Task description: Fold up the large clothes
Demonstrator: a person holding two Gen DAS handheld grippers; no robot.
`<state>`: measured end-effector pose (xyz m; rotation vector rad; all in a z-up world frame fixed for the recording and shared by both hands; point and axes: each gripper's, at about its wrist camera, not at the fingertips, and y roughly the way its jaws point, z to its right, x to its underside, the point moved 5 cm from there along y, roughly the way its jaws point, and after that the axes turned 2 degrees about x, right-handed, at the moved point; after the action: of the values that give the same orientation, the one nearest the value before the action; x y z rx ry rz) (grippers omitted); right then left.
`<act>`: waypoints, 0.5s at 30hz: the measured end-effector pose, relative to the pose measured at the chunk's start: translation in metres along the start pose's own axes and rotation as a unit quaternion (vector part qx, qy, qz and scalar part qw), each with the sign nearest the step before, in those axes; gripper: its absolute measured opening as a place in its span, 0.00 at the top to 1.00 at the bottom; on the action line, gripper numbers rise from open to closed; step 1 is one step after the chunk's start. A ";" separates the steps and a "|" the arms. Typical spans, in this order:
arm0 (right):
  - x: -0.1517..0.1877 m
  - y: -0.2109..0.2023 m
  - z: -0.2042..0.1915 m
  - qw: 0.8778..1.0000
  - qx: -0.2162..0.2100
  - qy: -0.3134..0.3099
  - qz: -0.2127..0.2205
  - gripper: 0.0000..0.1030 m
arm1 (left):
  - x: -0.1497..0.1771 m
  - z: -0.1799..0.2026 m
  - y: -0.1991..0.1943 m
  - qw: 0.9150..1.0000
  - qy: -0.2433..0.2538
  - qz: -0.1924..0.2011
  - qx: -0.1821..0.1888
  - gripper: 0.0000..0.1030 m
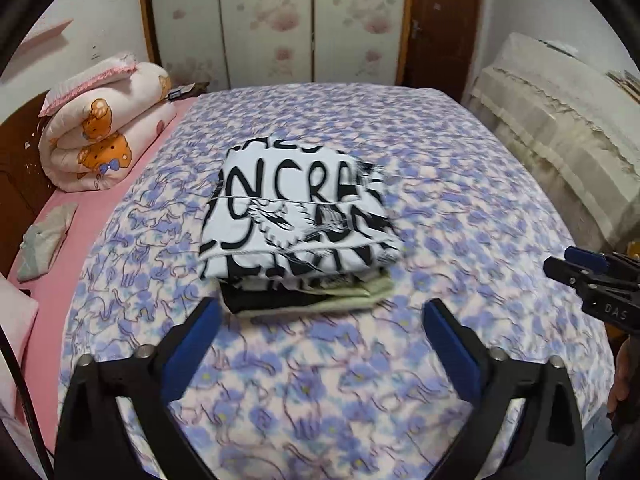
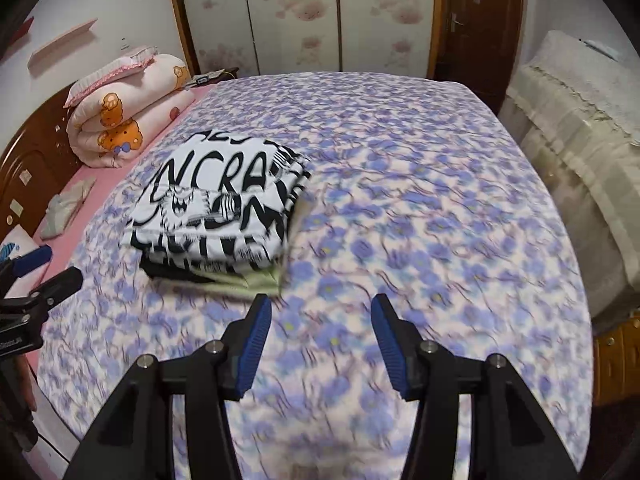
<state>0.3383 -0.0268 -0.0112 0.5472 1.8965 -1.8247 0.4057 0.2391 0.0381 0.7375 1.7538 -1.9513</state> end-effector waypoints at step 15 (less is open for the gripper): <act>0.173 -0.068 0.034 1.000 0.012 0.014 -0.011 0.49 | 0.175 0.104 -0.070 1.000 -0.023 0.008 0.002 0.01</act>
<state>0.1587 -0.0687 -0.0549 0.5654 1.9095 -1.8650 0.2152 0.1526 -0.0120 0.7001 1.7115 -1.9472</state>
